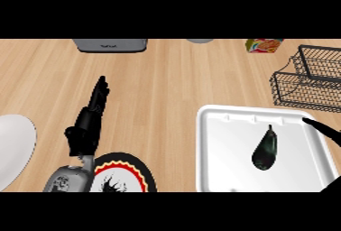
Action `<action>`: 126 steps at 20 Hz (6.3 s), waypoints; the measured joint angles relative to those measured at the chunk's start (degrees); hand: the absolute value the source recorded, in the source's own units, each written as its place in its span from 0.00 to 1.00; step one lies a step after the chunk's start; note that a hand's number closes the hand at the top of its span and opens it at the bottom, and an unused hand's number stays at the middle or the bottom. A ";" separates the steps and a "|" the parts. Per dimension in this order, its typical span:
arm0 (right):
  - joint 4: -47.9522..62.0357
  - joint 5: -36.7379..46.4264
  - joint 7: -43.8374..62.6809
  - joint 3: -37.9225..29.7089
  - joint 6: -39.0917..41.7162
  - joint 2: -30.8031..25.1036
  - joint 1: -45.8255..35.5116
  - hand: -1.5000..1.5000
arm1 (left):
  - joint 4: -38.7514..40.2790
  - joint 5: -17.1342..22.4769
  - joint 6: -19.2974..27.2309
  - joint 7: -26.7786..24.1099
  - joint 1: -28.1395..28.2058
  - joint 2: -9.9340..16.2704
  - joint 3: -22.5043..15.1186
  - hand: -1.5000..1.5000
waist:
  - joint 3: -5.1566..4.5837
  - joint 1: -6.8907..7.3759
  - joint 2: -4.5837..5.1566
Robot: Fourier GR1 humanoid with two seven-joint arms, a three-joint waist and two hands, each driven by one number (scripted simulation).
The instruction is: Pick the eggplant from the tray and place it in the tiered basket
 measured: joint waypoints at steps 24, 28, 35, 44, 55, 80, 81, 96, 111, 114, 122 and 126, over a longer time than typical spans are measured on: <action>10.91 10.35 -5.82 1.34 0.24 9.07 -6.49 0.00 | -1.01 -1.77 -3.83 -1.01 1.36 -1.77 3.31 0.50 | -0.01 0.10 0.01; 12.03 11.79 -5.51 1.86 -0.67 10.69 -7.24 0.00 | -0.05 -1.99 -4.05 -1.26 0.34 -1.96 4.18 0.50 | -0.01 0.07 0.00; 16.81 14.12 -8.41 1.79 -2.76 11.79 -8.52 0.00 | 0.25 -3.27 -3.91 -0.57 0.10 -2.99 4.02 0.50 | 0.00 0.10 0.02; 19.34 15.76 -10.63 2.04 -5.29 13.78 -7.93 0.00 | -1.38 -3.28 -4.95 -0.29 1.34 -3.11 4.42 0.50 | 0.00 0.09 0.00; 21.47 23.20 -17.19 4.17 -18.97 15.81 -6.35 1.00 | -2.66 -3.90 -4.72 -0.20 2.53 -3.76 3.57 0.50 | -0.38 0.15 -0.23; -2.91 48.72 6.03 11.01 -13.88 8.61 -9.04 1.00 | 0.15 -3.29 -5.25 -1.74 1.89 -3.20 5.42 0.50 | -0.09 -0.72 -0.26; -5.84 48.33 6.66 10.03 -12.77 8.14 -8.92 1.00 | -0.07 -3.21 -5.38 -1.31 1.84 -3.05 5.52 0.50 | -0.09 -0.77 -0.28; -18.15 30.54 15.28 -13.55 10.81 3.60 -32.82 1.00 | -0.04 -3.24 -5.27 -1.42 1.06 -3.34 4.68 0.50 | -0.07 0.04 -0.18; 9.15 32.73 8.91 -13.74 -3.28 -4.09 -43.46 1.00 | -0.25 -3.95 -4.14 -1.27 1.50 -3.78 3.20 0.50 | -0.01 0.66 0.15; 15.44 34.24 4.52 -13.13 -7.63 -6.82 -43.64 1.00 | 0.47 -3.88 -4.12 -1.37 0.64 -3.77 3.70 0.50 | -0.01 0.62 0.18; 30.21 37.07 -2.28 -12.59 -17.75 -8.96 -43.86 0.00 | -0.81 -3.11 -5.15 0.39 -0.29 -3.08 4.58 0.50 | 0.00 0.66 0.18; 36.08 33.61 -1.85 -17.63 -20.61 -7.65 -45.30 0.00 | -1.35 -3.52 -5.12 0.07 0.85 -3.15 3.97 0.50 | 0.02 0.77 0.18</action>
